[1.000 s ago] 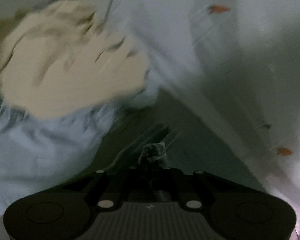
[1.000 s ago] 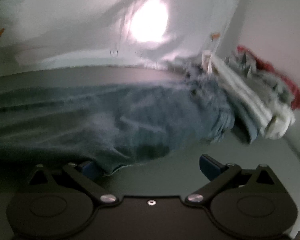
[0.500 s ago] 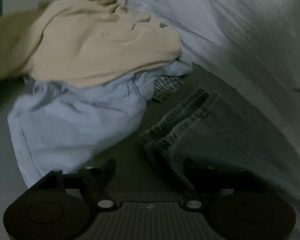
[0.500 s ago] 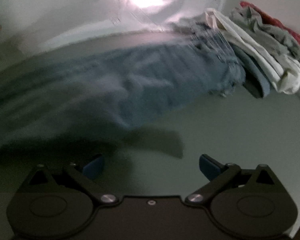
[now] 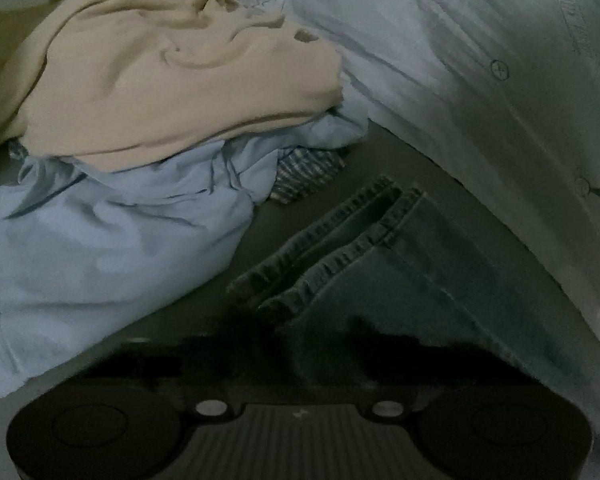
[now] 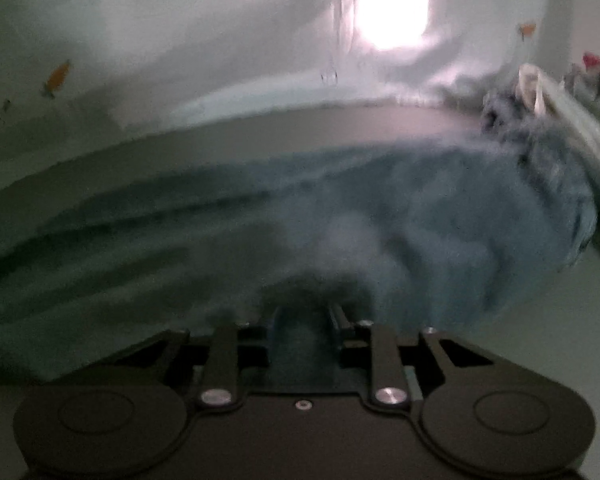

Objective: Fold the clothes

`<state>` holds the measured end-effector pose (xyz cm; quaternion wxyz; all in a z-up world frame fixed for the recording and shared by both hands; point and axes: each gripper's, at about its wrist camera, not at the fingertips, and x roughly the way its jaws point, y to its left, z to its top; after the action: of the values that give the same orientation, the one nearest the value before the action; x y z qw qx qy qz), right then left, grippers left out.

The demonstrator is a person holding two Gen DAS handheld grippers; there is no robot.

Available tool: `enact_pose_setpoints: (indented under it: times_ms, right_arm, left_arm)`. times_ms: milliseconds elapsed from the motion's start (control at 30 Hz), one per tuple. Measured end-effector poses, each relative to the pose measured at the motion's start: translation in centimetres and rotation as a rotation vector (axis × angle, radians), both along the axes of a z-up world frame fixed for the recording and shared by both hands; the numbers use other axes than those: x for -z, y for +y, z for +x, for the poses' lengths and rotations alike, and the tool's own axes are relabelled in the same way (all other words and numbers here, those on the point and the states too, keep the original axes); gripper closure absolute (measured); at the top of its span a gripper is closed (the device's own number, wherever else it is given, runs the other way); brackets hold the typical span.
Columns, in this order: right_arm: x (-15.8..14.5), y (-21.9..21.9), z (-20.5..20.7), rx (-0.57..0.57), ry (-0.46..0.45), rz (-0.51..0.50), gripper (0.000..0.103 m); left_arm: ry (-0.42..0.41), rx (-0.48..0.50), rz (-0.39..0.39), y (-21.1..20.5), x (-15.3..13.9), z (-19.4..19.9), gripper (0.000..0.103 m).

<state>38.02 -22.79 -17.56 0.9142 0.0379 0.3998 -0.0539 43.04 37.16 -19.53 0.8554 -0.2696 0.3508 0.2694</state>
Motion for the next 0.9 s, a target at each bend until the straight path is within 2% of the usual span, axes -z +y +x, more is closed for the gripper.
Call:
enact_pose_setpoints:
  times_ms: [33, 67, 233, 333, 433, 533, 600, 633, 667, 733, 767, 800, 833, 867, 900]
  right_arm:
    - [0.5, -0.1, -0.1, 0.001, 0.003, 0.005, 0.078]
    - [0.7, -0.1, -0.4, -0.003, -0.007, 0.002, 0.078]
    - [0.8, 0.0, -0.5, -0.014, -0.007, 0.003, 0.078]
    - [0.7, -0.4, -0.5, 0.003, -0.013, 0.041, 0.078]
    - [0.8, -1.0, -0.7, 0.014, -0.019, 0.083, 0.078]
    - [0.8, -1.7, -1.0, 0.030, -0.021, 0.145, 0.077]
    - [0.8, -2.5, -1.1, 0.050, -0.024, 0.211, 0.077]
    - [0.9, -3.0, -1.2, 0.063, -0.026, 0.248, 0.077]
    - [1.0, -3.5, -1.3, 0.076, -0.027, 0.285, 0.077]
    - [1.2, -4.7, -1.4, 0.111, -0.027, 0.381, 0.076]
    - [1.2, -5.3, -1.6, 0.133, -0.024, 0.435, 0.076]
    - [1.3, -5.9, -1.8, 0.156, -0.020, 0.493, 0.075]
    - [1.4, -6.4, -2.1, 0.176, -0.021, 0.543, 0.073]
    - [1.4, -6.9, -2.3, 0.196, -0.022, 0.594, 0.072]
    - [1.5, -7.2, -2.6, 0.213, -0.025, 0.638, 0.070]
  left_arm:
    - [-0.006, 0.010, 0.000, 0.0, -0.2, 0.1, 0.088]
    - [-0.020, 0.026, -0.001, 0.0, -0.6, 0.1, 0.090]
    - [-0.177, 0.101, -0.035, -1.0, -4.0, 0.1, 0.092]
    - [-0.256, 0.184, -0.036, -4.1, -6.9, 1.0, 0.092]
    - [-0.333, 0.349, -0.069, -9.1, -9.3, 2.0, 0.092]
    - [-0.343, 0.557, -0.196, -14.8, -9.4, 3.3, 0.091]
    - [-0.269, 0.676, -0.276, -18.2, -7.7, 4.7, 0.085]
    - [-0.206, 0.732, -0.308, -19.7, -6.2, 5.6, 0.078]
    - [-0.145, 0.763, -0.340, -20.7, -4.8, 6.3, 0.068]
    - [0.001, 0.760, -0.391, -22.0, -2.3, 7.3, 0.063]
    - [0.018, 0.752, -0.416, -22.1, -1.8, 7.2, 0.062]
    - [0.001, 0.749, -0.438, -21.9, -1.7, 6.8, 0.060]
    - [-0.024, 0.746, -0.451, -21.6, -2.0, 6.5, 0.047]
    - [-0.051, 0.739, -0.458, -21.0, -2.5, 6.0, 0.029]
    - [-0.074, 0.730, -0.461, -20.5, -3.0, 5.5, 0.024]
